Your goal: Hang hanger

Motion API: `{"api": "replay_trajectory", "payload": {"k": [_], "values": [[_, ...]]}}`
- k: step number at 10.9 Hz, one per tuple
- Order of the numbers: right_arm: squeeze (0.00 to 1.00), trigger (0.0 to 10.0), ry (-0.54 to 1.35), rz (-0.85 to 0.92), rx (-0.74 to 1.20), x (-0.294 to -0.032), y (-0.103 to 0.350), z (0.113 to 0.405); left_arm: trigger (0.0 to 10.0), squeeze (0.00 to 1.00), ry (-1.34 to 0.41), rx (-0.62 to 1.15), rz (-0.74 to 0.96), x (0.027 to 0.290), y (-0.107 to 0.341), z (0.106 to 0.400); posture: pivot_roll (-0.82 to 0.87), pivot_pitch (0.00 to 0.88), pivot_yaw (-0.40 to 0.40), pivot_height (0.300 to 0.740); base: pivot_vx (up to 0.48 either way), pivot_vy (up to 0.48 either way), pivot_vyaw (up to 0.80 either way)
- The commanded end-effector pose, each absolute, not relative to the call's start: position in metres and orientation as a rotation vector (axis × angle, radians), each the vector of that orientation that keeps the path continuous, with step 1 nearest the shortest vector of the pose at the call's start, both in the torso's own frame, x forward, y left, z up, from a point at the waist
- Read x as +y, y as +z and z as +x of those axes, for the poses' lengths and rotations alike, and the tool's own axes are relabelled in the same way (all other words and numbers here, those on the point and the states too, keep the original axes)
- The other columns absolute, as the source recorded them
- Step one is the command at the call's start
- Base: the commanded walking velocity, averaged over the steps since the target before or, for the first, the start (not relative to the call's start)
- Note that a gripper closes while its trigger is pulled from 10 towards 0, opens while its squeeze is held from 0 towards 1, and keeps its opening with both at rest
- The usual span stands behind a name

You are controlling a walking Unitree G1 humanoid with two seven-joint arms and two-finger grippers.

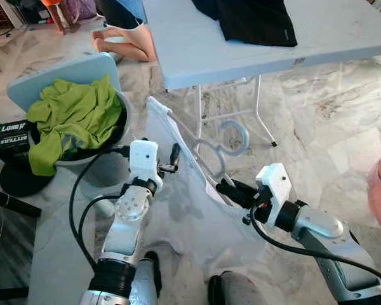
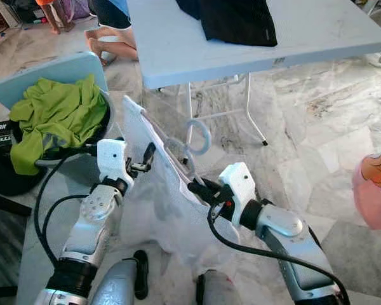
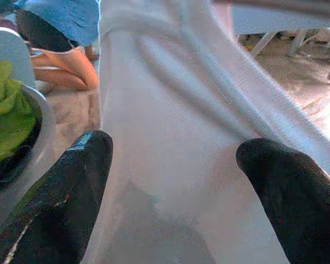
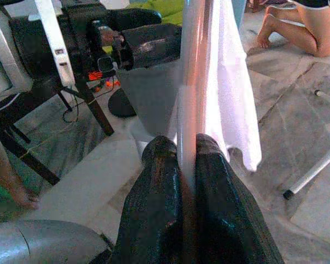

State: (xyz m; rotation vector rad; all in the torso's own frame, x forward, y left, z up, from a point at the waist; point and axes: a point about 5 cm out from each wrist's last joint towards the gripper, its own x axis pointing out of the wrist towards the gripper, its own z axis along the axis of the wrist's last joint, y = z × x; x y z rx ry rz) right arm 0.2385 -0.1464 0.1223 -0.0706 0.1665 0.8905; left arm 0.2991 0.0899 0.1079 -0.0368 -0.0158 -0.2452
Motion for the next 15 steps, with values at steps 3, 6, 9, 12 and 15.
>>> {"api": "replay_trajectory", "payload": {"k": [3, 6, 9, 12, 15], "values": [[0.0, 10.0, 0.734, -0.08, 0.07, -0.145, 0.132, 0.26, 10.0, 0.0, -0.312, -0.012, -0.009, 0.076, 0.113, 0.297, -0.07, 0.215, -0.035, 0.74, 0.0, 0.0, 0.0], [0.0, 10.0, 0.828, -0.096, 0.087, -0.139, 0.134, 0.254, 10.0, 0.0, -0.297, -0.007, -0.011, 0.08, 0.111, 0.297, -0.07, 0.216, -0.038, 0.74, 0.0, 0.0, 0.0], [0.0, 10.0, 0.924, -0.099, 0.128, -0.141, 0.127, 0.244, 10.0, 0.0, -0.277, -0.005, -0.012, 0.084, 0.112, 0.298, -0.07, 0.217, -0.041, 0.74, 0.0, 0.0, 0.0], [0.0, 10.0, 0.972, -0.101, 0.152, -0.143, 0.124, 0.239, 10.0, 0.0, -0.261, 0.008, -0.004, 0.088, 0.108, 0.298, -0.07, 0.217, -0.042, 0.74, 0.0, 0.0, 0.0], [0.0, 10.0, 0.941, -0.123, 0.142, -0.153, 0.13, 0.245, 0.0, 0.0, -0.249, -0.018, -0.015, 0.093, 0.107, 0.295, -0.07, 0.216, -0.042, 0.74, 0.0, 0.0, 0.0]]}}
